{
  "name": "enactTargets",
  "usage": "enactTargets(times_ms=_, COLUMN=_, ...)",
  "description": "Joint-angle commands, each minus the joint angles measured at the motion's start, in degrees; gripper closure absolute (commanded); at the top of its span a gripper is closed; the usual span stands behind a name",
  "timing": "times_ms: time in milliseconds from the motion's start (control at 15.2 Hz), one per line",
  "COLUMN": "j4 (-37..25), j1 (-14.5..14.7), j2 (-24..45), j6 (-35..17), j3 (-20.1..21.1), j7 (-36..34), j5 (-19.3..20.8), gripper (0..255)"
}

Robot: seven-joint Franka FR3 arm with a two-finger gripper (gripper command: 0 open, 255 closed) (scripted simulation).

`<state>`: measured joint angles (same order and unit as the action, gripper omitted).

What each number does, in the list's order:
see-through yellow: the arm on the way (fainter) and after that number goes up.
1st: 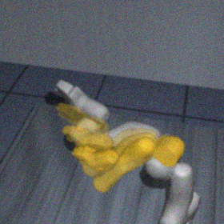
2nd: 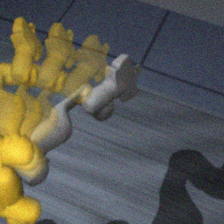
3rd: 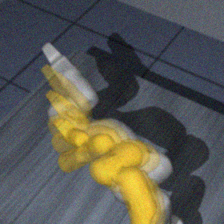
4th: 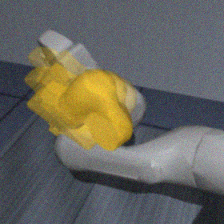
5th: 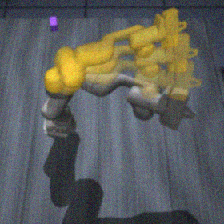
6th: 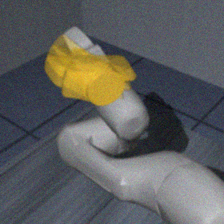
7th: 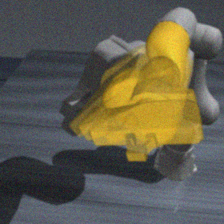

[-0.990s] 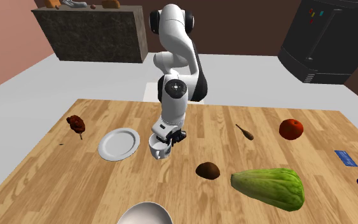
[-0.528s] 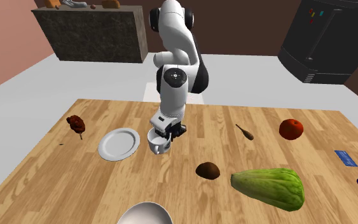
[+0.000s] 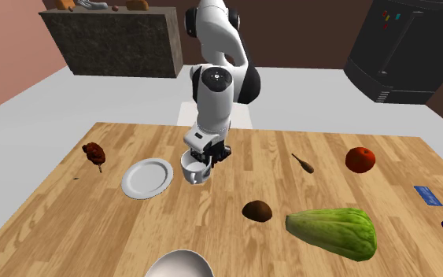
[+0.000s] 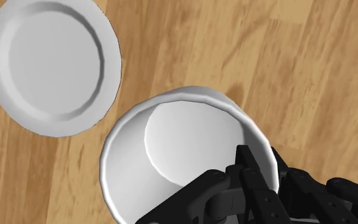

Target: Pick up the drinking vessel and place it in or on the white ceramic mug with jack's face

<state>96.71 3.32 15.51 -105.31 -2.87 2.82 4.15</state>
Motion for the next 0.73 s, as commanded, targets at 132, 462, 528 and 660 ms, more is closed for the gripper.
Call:
enactTargets(times_ms=132, j4=-2.44, j1=0.04, j2=-0.50, j6=2.95, j3=0.01, j7=0.16, j5=-0.03, gripper=255)
enactTargets(times_ms=462, j4=-5.64, j1=0.07, j2=-0.97, j6=6.62, j3=0.01, j7=0.41, j5=-0.06, gripper=255)
enactTargets(times_ms=528, j4=-6.33, j1=0.07, j2=-1.03, j6=7.36, j3=0.01, j7=0.46, j5=-0.06, gripper=255)
enactTargets(times_ms=660, j4=-7.77, j1=0.08, j2=-1.10, j6=8.87, j3=0.01, j7=0.56, j5=-0.07, gripper=255)
